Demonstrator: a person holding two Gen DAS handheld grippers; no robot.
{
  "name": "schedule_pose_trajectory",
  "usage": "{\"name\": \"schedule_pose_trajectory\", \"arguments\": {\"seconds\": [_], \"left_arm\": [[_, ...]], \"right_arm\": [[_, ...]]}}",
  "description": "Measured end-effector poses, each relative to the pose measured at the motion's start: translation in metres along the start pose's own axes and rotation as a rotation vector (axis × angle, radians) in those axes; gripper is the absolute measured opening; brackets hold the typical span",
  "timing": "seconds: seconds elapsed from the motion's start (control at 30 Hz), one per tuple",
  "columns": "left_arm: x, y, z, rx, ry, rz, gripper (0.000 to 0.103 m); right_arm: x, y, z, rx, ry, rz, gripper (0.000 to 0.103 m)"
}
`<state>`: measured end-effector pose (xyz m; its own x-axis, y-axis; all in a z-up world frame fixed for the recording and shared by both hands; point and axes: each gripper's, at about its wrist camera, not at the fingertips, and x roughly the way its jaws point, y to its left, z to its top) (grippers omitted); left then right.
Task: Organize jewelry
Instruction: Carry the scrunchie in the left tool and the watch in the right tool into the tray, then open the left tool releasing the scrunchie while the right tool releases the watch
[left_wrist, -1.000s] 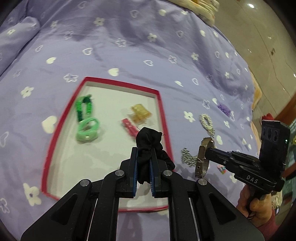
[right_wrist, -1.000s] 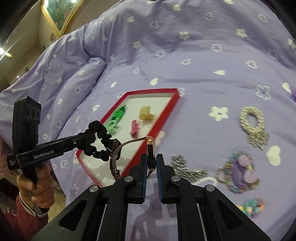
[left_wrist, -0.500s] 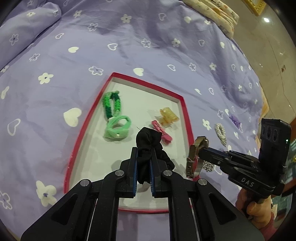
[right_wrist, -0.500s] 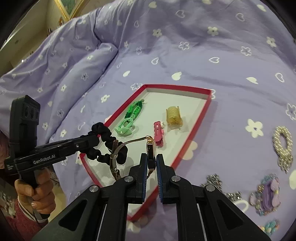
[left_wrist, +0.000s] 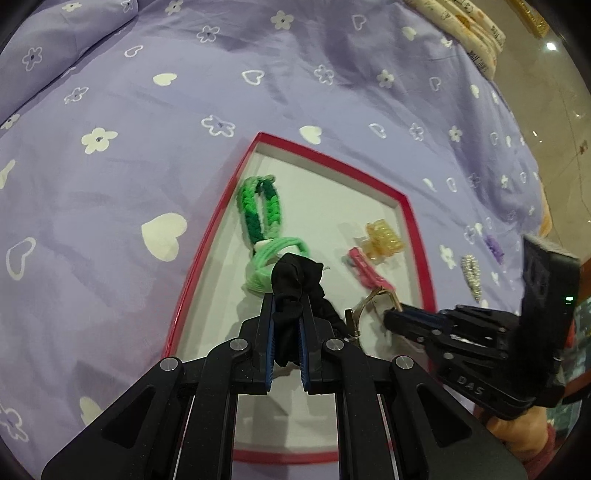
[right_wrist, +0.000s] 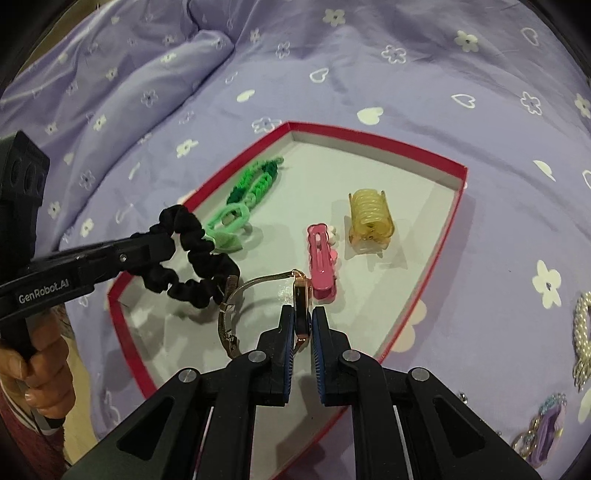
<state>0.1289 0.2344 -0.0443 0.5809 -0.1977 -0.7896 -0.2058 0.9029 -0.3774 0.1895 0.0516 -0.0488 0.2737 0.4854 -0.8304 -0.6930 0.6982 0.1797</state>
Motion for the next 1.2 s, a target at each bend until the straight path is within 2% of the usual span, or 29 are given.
{"name": "schedule_pose_trajectory", "arguments": {"seconds": [0.37,0.6,0.7,0.73,0.87,0.97,1.2], "left_arm": [[0.020,0.008,-0.005,-0.015,0.046,0.036,0.012],[0.017,0.007,-0.007,-0.014,0.051,0.043,0.022],[0.012,0.003,-0.006,0.000,0.037,0.064,0.037],[0.010,0.002,-0.006,0.004,0.032,0.068,0.038],[0.002,0.000,-0.007,0.002,0.028,0.070,0.039],[-0.007,-0.002,-0.008,0.003,0.014,0.078,0.045],[-0.025,-0.020,-0.012,0.020,-0.015,0.064,0.046]], "right_arm": [[0.004,0.002,0.004,-0.008,0.001,0.012,0.014],[0.002,-0.001,0.004,0.018,-0.014,0.047,0.017],[-0.004,-0.001,0.003,0.026,-0.030,0.068,0.032],[-0.006,-0.001,0.003,0.024,-0.036,0.067,0.036],[-0.016,-0.002,0.002,0.034,-0.064,0.070,0.036],[-0.028,-0.006,0.000,0.052,-0.092,0.074,0.037],[-0.063,-0.020,-0.019,0.120,-0.170,0.089,0.040]]}}
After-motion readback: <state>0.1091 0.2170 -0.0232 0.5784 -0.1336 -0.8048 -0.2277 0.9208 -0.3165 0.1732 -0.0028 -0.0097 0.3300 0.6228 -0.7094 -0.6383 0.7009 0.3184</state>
